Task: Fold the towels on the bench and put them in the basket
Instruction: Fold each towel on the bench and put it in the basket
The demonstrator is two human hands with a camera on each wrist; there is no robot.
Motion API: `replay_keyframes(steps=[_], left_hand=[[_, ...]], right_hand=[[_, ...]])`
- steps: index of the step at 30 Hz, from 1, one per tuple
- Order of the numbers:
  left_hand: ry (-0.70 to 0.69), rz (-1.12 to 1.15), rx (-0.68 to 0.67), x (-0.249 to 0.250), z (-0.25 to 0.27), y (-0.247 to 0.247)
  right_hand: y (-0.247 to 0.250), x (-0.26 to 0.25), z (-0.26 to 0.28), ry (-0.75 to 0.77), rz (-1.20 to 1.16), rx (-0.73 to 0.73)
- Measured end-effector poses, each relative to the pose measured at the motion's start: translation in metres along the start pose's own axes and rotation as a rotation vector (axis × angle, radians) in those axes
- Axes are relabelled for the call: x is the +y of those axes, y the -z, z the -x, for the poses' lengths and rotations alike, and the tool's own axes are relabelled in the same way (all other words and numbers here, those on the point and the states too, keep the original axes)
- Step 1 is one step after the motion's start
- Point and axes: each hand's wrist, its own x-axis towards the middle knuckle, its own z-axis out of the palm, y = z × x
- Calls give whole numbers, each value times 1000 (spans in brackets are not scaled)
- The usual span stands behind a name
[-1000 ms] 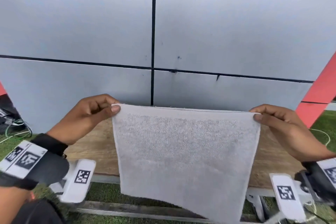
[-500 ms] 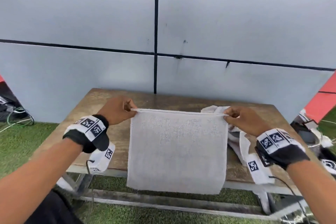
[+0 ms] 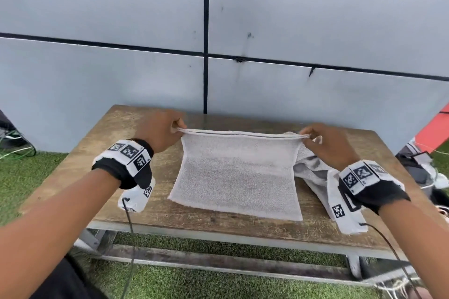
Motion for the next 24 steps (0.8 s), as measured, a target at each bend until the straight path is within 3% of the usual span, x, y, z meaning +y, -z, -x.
replay_keyframes(steps=[3,9,14,24], left_hand=[[-114,-125,-42,-3,35,-15],[-140,-363,-155,-18,97,-46],[-146,-317,-118,-26,115,-61],[-109,-234,-250,-38,118,-63]], right_hand=[[-11,11,37,106,27,-47],[-40,29,101,168,119,-224],[-58,23,120,167,178,-293],[-65,27,129,155,258,-296]])
